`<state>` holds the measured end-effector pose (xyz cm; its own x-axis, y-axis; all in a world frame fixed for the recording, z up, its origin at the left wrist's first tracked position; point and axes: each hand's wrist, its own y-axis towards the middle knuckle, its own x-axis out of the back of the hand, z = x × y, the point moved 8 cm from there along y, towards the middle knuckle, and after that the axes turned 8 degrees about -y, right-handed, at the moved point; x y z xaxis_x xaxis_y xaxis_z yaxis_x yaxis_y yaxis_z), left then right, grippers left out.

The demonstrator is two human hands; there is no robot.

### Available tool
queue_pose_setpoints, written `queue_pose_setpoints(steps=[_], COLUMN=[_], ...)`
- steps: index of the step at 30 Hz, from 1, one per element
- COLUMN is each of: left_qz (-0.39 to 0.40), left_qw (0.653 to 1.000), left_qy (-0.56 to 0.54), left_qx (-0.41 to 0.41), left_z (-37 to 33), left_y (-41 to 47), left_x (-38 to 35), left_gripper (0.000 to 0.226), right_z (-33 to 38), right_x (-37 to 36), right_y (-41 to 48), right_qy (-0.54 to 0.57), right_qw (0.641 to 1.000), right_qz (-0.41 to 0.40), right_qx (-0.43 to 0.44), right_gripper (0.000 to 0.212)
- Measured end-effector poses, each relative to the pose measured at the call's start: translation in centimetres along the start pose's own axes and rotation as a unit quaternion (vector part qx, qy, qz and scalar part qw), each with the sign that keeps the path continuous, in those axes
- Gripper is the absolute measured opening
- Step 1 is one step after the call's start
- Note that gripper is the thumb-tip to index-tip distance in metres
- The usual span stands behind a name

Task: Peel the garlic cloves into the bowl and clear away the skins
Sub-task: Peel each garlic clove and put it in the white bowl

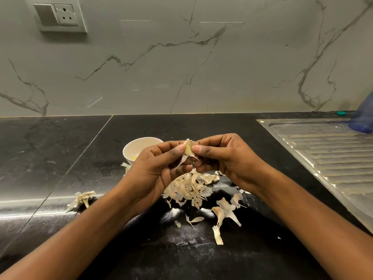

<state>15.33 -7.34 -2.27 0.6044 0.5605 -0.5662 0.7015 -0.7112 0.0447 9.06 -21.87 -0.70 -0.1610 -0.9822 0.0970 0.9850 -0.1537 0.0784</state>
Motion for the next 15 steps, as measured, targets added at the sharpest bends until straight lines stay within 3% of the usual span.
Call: queue_pose_setpoints(steps=[4, 8, 15], left_qz=[-0.042, -0.035, 0.015], left_qw=[0.995, 0.99, 0.994], left_qy=[0.083, 0.13, 0.078], left_qx=[-0.04, -0.048, -0.07], left_z=[-0.5, -0.6, -1.1], left_y=[0.2, 0.1, -0.2], left_x=[1.3, 1.5, 0.3], left_gripper=[0.034, 0.033, 0.024], right_z=[0.3, 0.3, 0.0], right_x=[0.6, 0.1, -1.0], right_y=[-0.1, -0.3, -0.1], right_qy=[-0.093, -0.133, 0.003], right_qw=[0.995, 0.99, 0.999], right_qz=[-0.031, -0.001, 0.047], right_qx=[0.026, 0.036, -0.009], right_gripper=[0.02, 0.017, 0.026])
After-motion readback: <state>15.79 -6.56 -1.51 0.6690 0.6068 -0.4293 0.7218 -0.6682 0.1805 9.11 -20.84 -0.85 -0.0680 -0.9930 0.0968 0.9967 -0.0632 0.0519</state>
